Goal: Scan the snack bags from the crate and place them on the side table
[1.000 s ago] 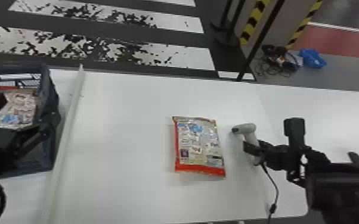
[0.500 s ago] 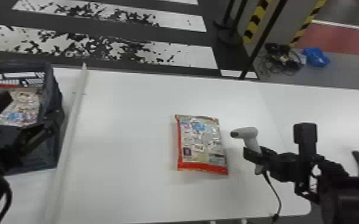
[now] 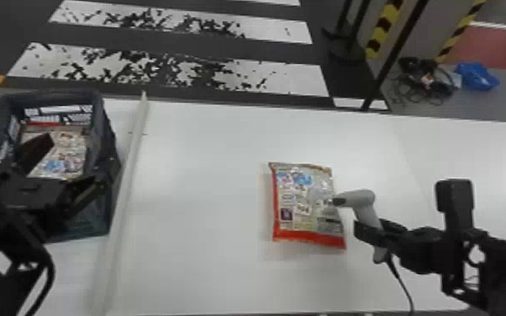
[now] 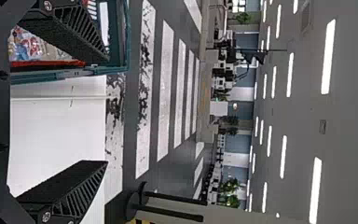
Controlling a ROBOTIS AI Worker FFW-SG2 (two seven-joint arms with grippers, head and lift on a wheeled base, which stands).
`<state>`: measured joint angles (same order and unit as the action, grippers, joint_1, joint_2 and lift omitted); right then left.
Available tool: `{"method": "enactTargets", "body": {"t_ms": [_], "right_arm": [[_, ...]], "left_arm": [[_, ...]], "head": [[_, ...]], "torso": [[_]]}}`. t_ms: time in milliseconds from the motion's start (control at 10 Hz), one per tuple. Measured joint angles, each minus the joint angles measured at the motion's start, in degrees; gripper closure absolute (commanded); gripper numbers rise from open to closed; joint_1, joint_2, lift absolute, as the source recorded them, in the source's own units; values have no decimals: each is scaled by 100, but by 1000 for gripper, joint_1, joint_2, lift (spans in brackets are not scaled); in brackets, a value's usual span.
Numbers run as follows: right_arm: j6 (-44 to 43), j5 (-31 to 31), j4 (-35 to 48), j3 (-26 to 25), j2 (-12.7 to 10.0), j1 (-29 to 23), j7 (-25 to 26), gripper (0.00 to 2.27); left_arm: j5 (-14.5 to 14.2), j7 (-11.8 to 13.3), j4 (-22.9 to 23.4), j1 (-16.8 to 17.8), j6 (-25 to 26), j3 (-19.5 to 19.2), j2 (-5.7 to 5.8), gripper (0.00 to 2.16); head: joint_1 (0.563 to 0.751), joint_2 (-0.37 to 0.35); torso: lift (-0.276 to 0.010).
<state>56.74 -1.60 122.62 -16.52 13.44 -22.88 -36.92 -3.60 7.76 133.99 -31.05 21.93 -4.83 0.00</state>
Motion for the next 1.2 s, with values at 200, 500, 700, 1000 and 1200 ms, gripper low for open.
{"method": "enactTargets", "body": {"t_ms": [200,500,700,1000,1200], "right_arm": [[118,43,38,145,-8,48,0,2111],[279,198,-82,366,-8,242,1,2111],[315,251,-243,442,-8,347,1,2111],[317,256,-270,455,-8,364,1,2111],[280,190,-234,305,-28,364,36,2111]], "left_arm": [[0,5,-17,11,0,6,0,90],[0,6,0,19,-15,9,0,90],[0,6,-1,20,-13,9,0,90],[-9,6,0,17,-4,9,0,90],[-9,6,14,-7,-9,9,0,90]], "head": [[695,-92],[695,-79],[695,-76],[695,-75],[695,-89]], "torso": [[-94],[-94],[-94],[-94],[-94]]}}
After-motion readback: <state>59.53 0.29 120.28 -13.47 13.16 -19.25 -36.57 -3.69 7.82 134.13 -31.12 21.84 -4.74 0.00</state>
